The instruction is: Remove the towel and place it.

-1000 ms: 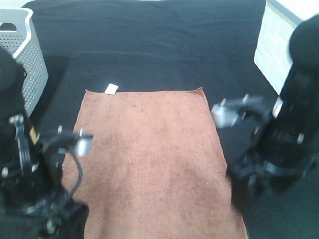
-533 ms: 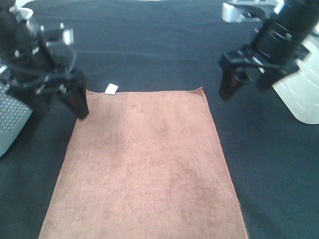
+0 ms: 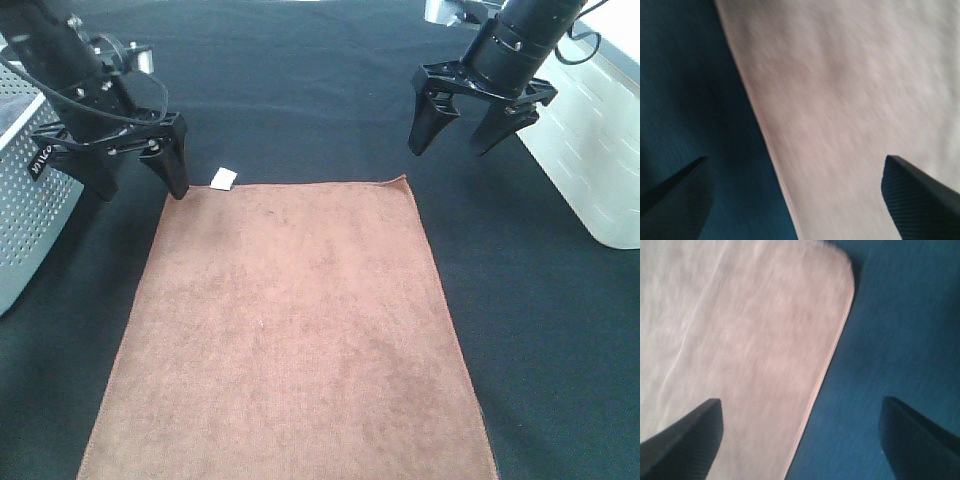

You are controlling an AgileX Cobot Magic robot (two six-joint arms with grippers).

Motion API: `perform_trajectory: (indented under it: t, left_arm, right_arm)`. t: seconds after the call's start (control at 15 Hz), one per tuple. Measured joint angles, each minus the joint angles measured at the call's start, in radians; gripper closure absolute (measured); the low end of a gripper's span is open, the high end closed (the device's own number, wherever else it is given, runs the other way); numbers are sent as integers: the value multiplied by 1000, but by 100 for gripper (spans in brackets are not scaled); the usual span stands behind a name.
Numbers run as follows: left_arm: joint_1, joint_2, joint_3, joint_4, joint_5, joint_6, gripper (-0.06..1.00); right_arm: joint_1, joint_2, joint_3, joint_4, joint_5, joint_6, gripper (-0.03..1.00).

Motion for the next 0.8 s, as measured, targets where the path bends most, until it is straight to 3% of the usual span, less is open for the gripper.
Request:
perform_trajectory:
  t: [0.47, 0.8]
  left_arm:
    - [13, 201, -241, 42, -57, 16, 12]
    - [13, 253, -255, 52, -122, 33, 12]
  right_arm:
    - [-11, 248, -180, -3, -21, 0, 16]
    - [-11, 300, -181, 7, -170, 26, 16]
